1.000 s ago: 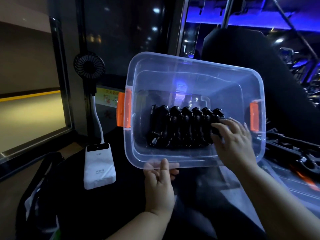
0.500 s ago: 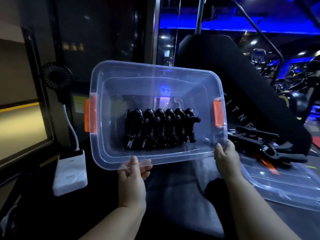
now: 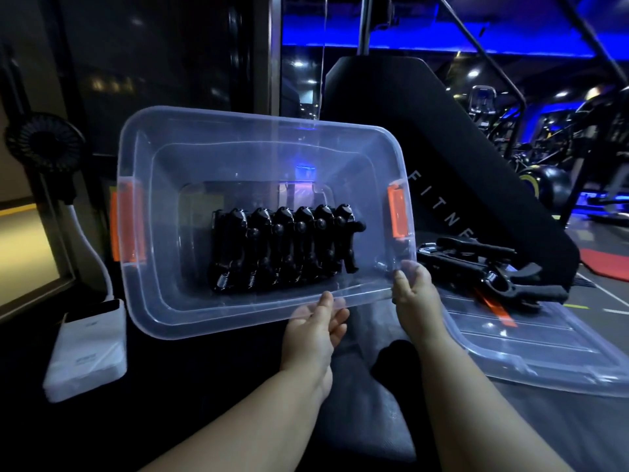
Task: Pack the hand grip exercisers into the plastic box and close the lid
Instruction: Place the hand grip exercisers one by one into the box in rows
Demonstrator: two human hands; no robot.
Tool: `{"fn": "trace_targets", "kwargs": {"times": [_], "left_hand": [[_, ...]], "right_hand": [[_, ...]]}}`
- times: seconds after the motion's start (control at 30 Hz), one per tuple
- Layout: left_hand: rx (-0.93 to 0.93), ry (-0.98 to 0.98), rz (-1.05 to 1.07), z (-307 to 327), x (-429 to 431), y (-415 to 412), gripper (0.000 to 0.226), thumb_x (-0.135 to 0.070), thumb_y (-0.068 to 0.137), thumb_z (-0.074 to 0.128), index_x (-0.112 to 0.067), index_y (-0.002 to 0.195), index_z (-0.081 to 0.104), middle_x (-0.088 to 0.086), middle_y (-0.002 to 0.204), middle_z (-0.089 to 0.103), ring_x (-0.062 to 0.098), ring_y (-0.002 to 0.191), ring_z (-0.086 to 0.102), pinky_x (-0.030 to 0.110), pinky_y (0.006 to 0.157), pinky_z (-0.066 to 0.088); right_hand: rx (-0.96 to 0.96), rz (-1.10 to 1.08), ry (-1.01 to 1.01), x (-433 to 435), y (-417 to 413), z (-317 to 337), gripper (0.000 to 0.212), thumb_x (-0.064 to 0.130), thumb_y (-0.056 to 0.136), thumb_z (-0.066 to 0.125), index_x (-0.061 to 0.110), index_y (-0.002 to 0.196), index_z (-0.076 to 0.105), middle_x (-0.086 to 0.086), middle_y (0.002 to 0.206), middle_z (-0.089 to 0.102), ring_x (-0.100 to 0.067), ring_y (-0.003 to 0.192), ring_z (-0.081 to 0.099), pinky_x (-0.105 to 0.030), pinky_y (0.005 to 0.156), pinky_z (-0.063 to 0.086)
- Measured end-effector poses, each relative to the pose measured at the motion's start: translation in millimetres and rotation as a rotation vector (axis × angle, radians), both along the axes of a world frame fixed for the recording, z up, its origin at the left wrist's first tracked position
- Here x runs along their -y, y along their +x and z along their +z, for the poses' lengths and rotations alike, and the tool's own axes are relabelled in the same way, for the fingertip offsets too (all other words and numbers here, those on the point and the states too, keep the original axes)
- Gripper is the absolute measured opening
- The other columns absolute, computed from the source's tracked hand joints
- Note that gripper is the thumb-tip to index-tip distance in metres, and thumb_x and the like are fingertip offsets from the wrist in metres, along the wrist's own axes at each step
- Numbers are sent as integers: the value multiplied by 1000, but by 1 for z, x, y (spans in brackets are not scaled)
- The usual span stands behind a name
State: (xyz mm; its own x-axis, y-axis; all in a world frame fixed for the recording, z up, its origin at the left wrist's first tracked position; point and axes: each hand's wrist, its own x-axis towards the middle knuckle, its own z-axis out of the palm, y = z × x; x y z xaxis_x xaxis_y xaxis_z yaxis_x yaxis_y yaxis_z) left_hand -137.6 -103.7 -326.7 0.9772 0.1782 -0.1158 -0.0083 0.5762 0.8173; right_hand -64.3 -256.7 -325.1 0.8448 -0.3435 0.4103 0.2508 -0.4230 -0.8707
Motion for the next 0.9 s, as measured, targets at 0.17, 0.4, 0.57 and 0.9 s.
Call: {"fn": "trace_targets", "kwargs": {"times": [0.17,0.4,0.57,0.9], "left_hand": [[22,2,-55,1,16,9,23,-30,90,61,-8,93,61,-1,84,76,10,79,70,21,66,51],[70,54,-28,-5,18,14,25,-34,89,60,-9,91,63,0,89,76,8,79,71,20,67,51],[44,40,12,-4,22,15,21,-33,89,62,-11,91,62,-1,87,76,7,74,70,22,68,50],[-51,-81,-25,7,77,36,10,-21,84,70,-15,87,63,3,85,72,16,79,66,27,74,50]], "right_hand": [[26,38,26,3,1,-2,22,29,97,51,15,114,53,-4,89,61,-21,83,57,-34,80,46],[-28,-40,-22,16,6,8,26,46,98,42,23,97,54,9,79,58,-18,82,55,-30,70,34],[-81,4,-135,30,14,15,40,54,96,38,23,78,55,7,71,59,-15,70,55,-35,62,40],[-108,135,-207,43,20,23,55,66,81,35,17,70,57,-1,66,65,-17,64,57,-38,67,46]]}}
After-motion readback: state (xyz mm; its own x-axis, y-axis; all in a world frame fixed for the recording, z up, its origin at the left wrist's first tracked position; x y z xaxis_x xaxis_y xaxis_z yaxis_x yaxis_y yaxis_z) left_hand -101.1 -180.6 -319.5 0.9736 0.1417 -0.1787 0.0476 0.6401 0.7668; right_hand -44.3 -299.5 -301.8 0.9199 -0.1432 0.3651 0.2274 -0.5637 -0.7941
